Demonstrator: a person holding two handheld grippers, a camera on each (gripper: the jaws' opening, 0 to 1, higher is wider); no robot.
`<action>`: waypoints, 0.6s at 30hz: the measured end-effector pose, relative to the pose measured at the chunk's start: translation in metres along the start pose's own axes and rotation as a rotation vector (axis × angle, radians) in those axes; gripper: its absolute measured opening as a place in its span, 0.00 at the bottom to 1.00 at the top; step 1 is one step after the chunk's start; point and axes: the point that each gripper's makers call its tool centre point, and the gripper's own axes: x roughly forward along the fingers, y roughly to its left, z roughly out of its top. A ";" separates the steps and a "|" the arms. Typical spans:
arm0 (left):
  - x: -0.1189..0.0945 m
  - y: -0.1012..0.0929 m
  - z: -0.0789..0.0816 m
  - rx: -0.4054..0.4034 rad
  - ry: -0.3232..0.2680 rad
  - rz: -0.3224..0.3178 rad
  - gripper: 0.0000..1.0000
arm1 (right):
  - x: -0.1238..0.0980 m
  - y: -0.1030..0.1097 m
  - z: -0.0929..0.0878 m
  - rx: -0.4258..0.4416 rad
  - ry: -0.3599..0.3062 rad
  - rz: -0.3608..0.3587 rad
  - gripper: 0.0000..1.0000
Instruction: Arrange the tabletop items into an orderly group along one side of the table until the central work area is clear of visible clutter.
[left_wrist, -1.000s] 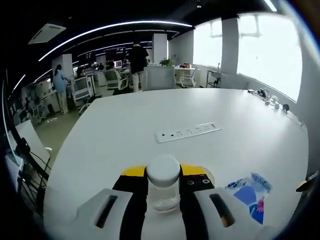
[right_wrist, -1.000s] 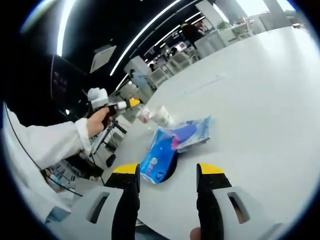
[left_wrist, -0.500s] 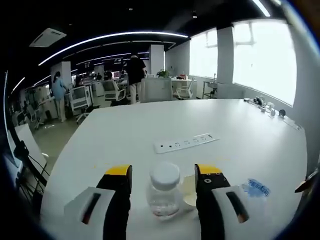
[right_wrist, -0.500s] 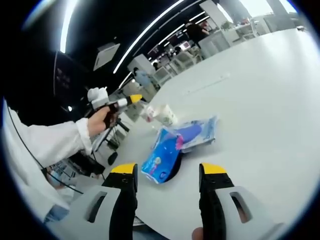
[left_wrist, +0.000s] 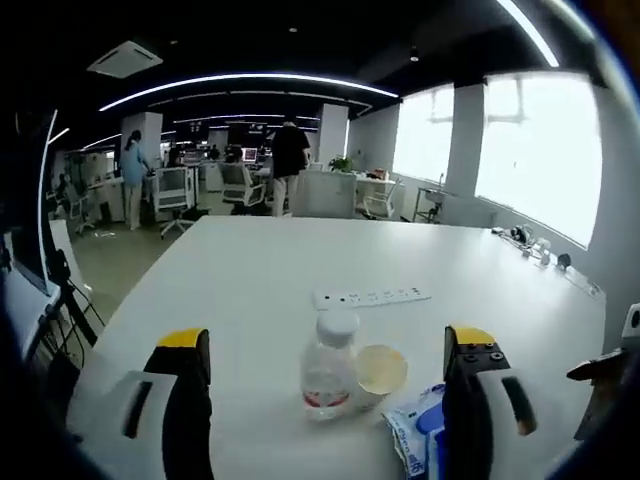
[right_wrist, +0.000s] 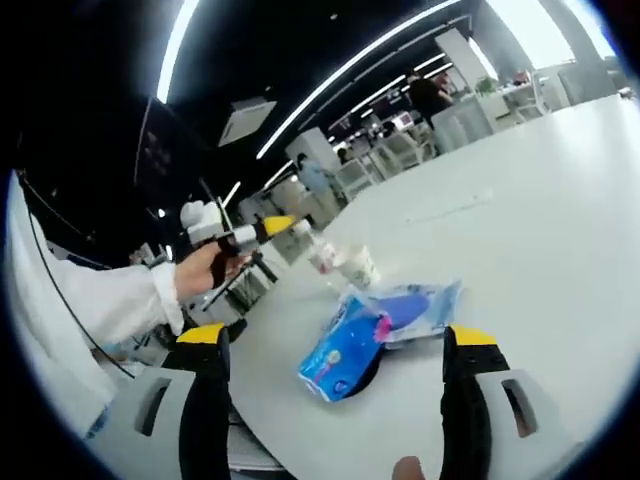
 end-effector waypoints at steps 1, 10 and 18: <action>-0.003 0.000 -0.001 -0.004 0.001 -0.002 1.00 | 0.000 0.001 0.000 -0.004 0.000 0.003 0.87; -0.041 0.003 -0.017 -0.076 -0.017 0.012 1.00 | 0.000 0.014 0.006 -0.044 -0.026 0.043 0.85; -0.078 -0.007 -0.041 -0.143 0.032 -0.037 0.93 | -0.001 0.018 0.005 -0.030 -0.042 0.039 0.83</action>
